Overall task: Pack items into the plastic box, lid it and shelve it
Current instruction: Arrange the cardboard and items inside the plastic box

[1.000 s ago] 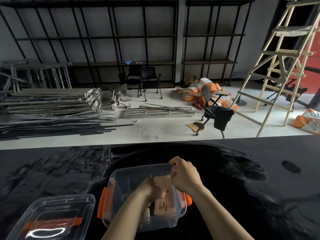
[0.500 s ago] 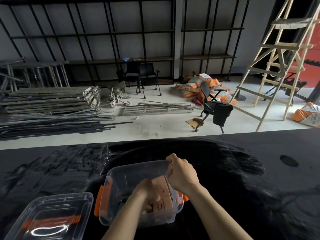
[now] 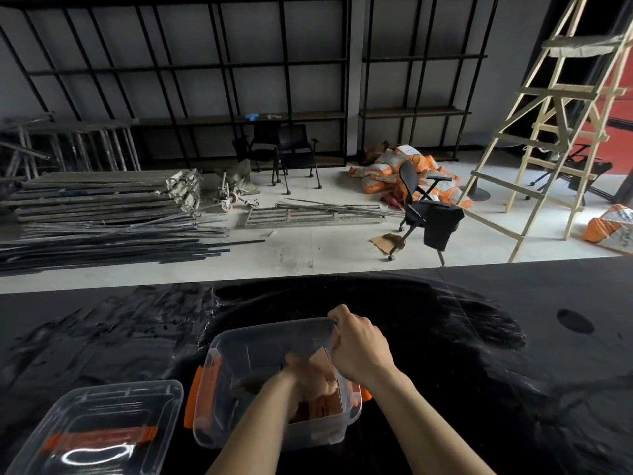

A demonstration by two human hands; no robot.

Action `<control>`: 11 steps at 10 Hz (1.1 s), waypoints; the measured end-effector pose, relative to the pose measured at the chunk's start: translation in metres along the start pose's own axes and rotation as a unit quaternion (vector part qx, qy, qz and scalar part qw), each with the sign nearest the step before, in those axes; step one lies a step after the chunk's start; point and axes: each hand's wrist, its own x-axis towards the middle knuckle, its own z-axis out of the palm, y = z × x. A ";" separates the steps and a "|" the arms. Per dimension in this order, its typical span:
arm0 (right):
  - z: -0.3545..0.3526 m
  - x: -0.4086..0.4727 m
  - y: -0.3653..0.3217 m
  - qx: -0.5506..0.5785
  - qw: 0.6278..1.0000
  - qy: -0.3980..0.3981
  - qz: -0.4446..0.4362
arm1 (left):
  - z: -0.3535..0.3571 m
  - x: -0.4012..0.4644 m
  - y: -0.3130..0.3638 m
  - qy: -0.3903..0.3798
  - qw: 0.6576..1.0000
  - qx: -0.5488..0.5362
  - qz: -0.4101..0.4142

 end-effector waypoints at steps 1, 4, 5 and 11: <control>0.000 -0.002 -0.001 0.002 1.000 0.001 -0.005 | 0.008 0.029 -0.015 0.010 1.000 0.018 -0.012; 0.007 0.000 0.000 -0.012 0.999 0.031 -0.007 | 0.010 0.028 -0.015 -0.013 0.991 0.099 0.090; 0.007 0.001 -0.001 -0.012 0.999 0.034 -0.009 | 0.017 0.033 -0.020 0.005 0.978 0.207 0.040; 0.000 -0.002 -0.008 -0.033 0.999 0.014 0.002 | -0.008 0.009 0.008 -0.024 0.908 0.416 0.048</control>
